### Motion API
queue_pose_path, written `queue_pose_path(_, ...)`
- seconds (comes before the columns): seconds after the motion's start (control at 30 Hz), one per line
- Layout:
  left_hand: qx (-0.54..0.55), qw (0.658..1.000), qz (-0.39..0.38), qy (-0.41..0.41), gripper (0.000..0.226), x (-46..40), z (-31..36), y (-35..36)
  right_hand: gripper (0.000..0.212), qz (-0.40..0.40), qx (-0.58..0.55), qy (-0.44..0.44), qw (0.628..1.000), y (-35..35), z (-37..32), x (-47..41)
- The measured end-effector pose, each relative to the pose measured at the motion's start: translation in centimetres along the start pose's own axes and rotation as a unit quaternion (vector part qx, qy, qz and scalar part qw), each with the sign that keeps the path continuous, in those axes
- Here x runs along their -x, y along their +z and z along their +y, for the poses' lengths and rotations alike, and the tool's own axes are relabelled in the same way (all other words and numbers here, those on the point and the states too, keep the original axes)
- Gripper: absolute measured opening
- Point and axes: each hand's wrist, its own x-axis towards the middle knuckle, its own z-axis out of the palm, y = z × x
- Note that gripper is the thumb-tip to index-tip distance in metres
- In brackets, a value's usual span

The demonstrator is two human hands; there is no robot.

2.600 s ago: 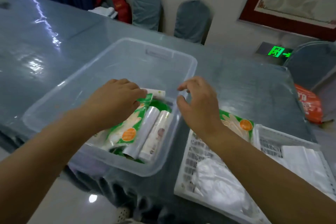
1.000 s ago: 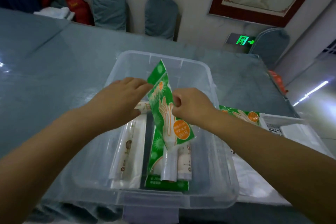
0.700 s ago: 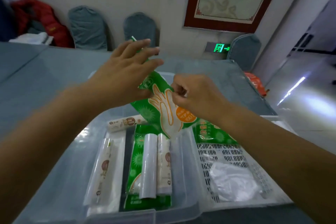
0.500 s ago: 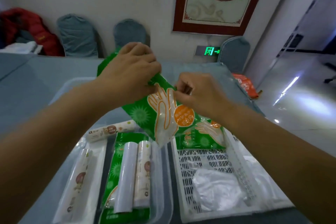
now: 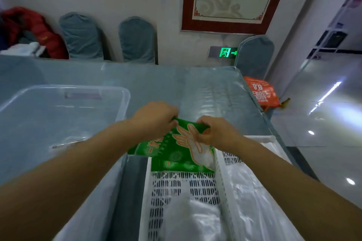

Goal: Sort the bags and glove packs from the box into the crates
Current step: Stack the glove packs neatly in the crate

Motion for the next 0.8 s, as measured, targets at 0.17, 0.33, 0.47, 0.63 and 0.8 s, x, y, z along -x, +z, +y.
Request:
queue_pose_path(0.17, 0.058, 0.993, -0.086, -0.063, 0.017, -1.3, 0.1, 7.2, 0.015, -0.083, 0.068, 0.018, 0.994, 3.4, 4.1, -0.1)
queue_pose_path(0.33, 0.123, 0.98, -0.067, -0.144, 0.023, -0.4, -0.2, 11.5, 0.007, -0.105, 0.081, 0.024, 0.991, 5.9, 5.6, -1.0)
queue_pose_path(0.47, 0.026, 0.988, 0.009, -0.15, 0.046, -0.1, -0.3, 12.9, 0.005, -0.087, 0.107, 0.025, 0.99, 6.8, 6.5, -1.7)
queue_pose_path(0.63, -0.122, 0.981, -0.047, -0.146, 0.071, 2.0, 0.9, 16.0, 0.016, -0.056, 0.151, -0.017, 0.987, 7.5, 6.6, -2.7)
queue_pose_path(0.8, -0.079, 0.981, -0.08, -0.16, 0.071, 2.3, 2.0, 19.2, 0.023, -0.018, 0.171, -0.03, 0.985, 8.2, 7.1, -3.0)
